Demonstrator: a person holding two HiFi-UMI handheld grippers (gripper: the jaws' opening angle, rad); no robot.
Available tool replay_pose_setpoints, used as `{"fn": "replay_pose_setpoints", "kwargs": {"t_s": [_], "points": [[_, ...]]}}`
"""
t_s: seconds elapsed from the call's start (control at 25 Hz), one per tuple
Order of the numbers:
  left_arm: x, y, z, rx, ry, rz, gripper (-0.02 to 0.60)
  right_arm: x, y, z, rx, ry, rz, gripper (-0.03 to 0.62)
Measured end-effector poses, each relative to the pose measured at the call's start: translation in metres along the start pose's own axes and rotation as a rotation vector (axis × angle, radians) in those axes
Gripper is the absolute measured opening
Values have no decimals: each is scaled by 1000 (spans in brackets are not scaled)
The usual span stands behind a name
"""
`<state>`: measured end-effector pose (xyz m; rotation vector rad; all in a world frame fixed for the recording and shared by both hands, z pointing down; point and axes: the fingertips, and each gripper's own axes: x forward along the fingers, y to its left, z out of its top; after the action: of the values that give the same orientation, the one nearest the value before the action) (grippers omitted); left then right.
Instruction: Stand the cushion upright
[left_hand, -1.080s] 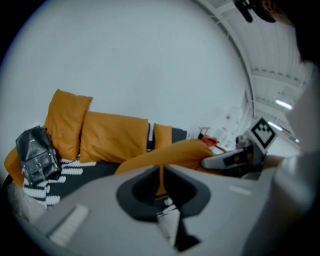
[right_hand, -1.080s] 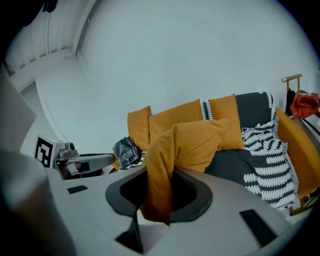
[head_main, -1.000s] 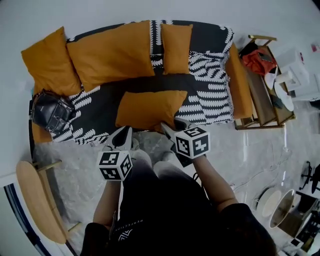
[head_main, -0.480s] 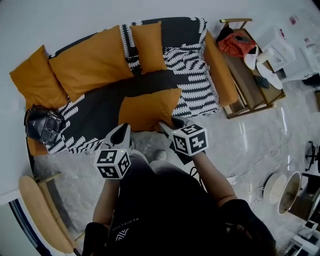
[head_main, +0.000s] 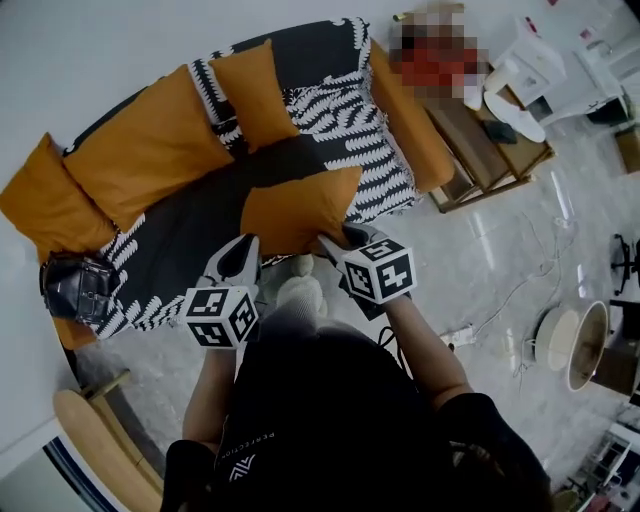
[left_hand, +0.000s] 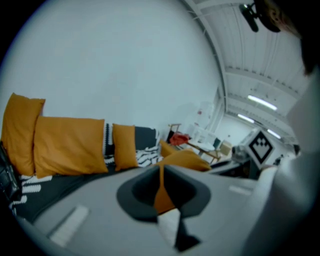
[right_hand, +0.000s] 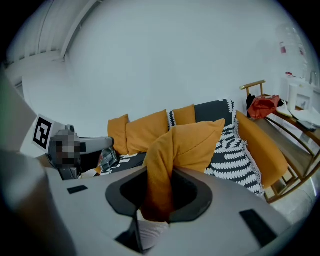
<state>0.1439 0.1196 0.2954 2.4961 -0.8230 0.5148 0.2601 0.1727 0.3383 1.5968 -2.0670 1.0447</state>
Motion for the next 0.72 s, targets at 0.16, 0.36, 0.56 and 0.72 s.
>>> {"fn": "replay_pose_setpoints", "kwargs": {"t_s": [0.16, 0.36, 0.56, 0.72], "points": [[37, -9, 19, 4, 8, -52, 29, -2, -26, 11, 13, 7, -32, 100], [78, -9, 42, 16, 19, -91, 29, 4, -56, 36, 15, 12, -67, 100], [112, 0, 56, 11, 43, -115, 29, 15, -83, 59, -3, 31, -96, 100], [134, 11, 65, 2, 57, -131, 29, 27, -97, 74, -18, 54, -120, 100]]}}
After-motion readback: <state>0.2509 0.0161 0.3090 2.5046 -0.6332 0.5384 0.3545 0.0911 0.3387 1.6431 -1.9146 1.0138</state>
